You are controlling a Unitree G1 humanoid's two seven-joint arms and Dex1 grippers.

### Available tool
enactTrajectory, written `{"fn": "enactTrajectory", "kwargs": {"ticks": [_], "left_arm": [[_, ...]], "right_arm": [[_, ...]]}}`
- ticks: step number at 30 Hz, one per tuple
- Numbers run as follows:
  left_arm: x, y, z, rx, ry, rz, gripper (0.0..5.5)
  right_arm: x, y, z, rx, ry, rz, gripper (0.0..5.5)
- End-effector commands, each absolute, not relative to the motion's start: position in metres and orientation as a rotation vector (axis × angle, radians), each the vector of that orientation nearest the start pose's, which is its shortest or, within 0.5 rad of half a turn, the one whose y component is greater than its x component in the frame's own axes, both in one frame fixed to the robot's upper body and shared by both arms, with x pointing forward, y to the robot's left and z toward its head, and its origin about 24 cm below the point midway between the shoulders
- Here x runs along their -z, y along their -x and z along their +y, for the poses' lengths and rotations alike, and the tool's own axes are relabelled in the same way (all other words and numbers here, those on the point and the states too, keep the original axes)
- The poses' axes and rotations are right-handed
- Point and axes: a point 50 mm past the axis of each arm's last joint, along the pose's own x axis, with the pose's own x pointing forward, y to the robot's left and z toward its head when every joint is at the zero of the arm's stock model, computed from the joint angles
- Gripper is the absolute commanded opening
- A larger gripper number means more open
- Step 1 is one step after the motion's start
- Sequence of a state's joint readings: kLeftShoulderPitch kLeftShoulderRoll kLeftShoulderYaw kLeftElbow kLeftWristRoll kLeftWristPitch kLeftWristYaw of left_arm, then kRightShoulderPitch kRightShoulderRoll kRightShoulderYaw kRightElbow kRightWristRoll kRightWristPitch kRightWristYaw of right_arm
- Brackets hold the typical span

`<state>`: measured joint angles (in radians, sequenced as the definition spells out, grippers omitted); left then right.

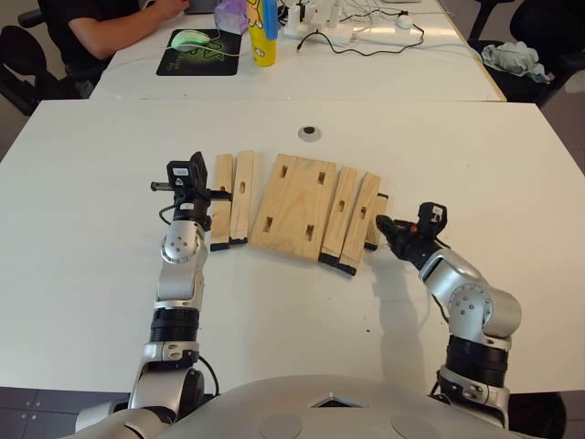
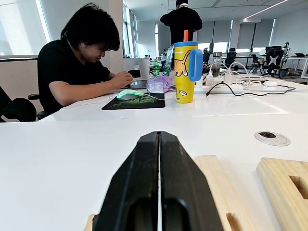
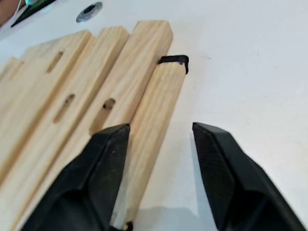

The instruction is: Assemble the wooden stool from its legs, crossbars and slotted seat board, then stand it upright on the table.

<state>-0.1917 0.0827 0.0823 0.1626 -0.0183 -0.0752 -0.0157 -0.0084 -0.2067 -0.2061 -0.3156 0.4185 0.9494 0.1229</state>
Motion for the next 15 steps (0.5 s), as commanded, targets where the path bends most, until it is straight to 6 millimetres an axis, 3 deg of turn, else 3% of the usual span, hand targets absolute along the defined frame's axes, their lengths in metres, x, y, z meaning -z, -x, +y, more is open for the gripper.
{"fn": "enactTrajectory", "kwargs": {"ticks": [1, 5, 8, 15], "left_arm": [[-0.063, -0.289, 0.171, -0.030, -0.048, -0.100, 0.00], [-0.062, -0.288, 0.171, -0.031, -0.046, -0.095, 0.00], [-0.060, -0.286, 0.171, -0.036, -0.045, -0.090, 0.00], [-0.059, -0.283, 0.170, -0.048, -0.040, -0.088, 0.00]], "right_arm": [[-0.043, -0.229, -0.196, -0.162, -0.100, 0.574, 2.41], [-0.036, -0.224, -0.191, -0.196, -0.151, 0.611, 2.41], [-0.035, -0.223, -0.195, -0.208, -0.020, 0.628, 2.41], [-0.025, -0.219, -0.241, -0.089, 0.131, 0.723, 2.41]]}}
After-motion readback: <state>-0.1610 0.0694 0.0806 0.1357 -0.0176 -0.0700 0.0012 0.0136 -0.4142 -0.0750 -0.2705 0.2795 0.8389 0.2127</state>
